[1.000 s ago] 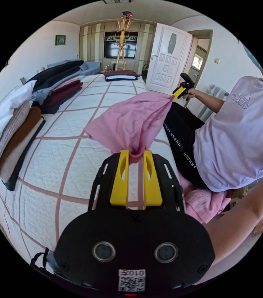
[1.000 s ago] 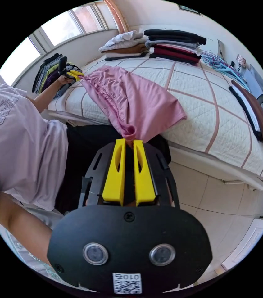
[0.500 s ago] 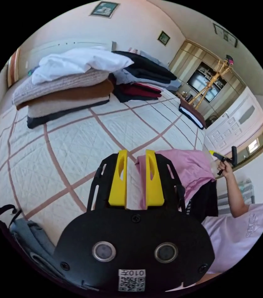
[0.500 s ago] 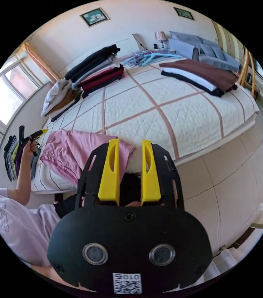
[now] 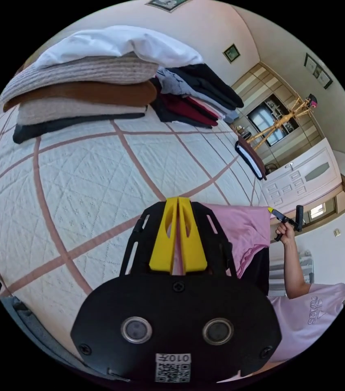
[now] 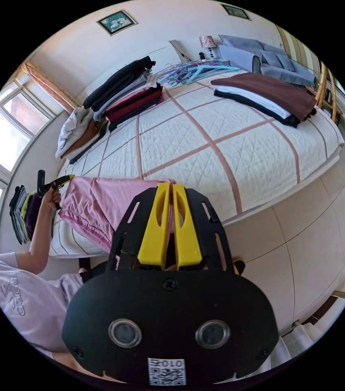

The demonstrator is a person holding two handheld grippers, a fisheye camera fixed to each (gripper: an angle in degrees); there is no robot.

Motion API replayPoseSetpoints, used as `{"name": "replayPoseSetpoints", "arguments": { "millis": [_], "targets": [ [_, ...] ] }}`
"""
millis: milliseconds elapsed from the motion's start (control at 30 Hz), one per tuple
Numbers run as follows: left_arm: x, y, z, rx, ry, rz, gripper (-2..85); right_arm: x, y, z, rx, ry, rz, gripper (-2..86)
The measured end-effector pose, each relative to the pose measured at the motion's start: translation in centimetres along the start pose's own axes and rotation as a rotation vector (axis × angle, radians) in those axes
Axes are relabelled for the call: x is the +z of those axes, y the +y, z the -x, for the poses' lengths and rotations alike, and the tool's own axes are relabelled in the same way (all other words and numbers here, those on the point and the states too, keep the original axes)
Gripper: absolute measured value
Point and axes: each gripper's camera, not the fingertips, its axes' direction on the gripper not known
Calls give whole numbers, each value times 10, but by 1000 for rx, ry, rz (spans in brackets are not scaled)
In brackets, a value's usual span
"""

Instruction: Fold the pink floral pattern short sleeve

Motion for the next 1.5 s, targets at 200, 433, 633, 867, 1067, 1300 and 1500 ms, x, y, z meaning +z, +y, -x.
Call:
{"name": "replayPoseSetpoints", "arguments": {
  "millis": [200,433,633,867,1067,1300,1500],
  "targets": [
    [-17,15,15,-39,-35,-102,-3,-11,-14,-3,-2,-49,-41,33],
    [-68,2,26,-49,-97,-171,0,-6,-90,25,-108,69,-7,32],
    [-48,7,4,-19,-157,13,17,6,-125,33,-116,140,48,33],
    [-10,7,-1,-53,-56,81,13,11,-108,30,-107,125,74,35],
    [-22,-2,-7,-5,141,-14,-1,7,-96,29,-115,107,88,37],
    [-69,-7,-12,-60,29,-167,0,-15,-101,49,-169,158,-36,33],
    [-45,-25,-17,-156,-181,-19,21,19,-107,37,-45,284,50,39]
  ]
}}
